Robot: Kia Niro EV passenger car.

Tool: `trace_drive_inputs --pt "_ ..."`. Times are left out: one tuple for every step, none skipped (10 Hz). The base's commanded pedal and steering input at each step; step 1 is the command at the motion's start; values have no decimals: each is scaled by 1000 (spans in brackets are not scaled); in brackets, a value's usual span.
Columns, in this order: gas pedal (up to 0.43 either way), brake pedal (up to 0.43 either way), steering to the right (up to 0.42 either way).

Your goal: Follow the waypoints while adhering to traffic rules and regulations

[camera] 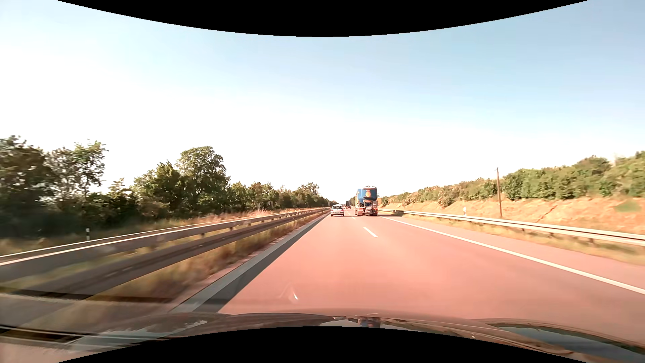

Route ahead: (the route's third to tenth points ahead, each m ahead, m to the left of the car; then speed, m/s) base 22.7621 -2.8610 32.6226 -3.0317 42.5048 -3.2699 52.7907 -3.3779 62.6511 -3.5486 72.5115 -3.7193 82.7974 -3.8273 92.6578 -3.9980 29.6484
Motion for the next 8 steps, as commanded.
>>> trace_drive_inputs --pt "429 6 -1" --pt "441 6 -1" --pt "441 6 -2" --pt "469 6 -2" --pt "488 6 -3" --pt "500 6 -3" --pt "500 6 -4" --pt "500 6 -4"
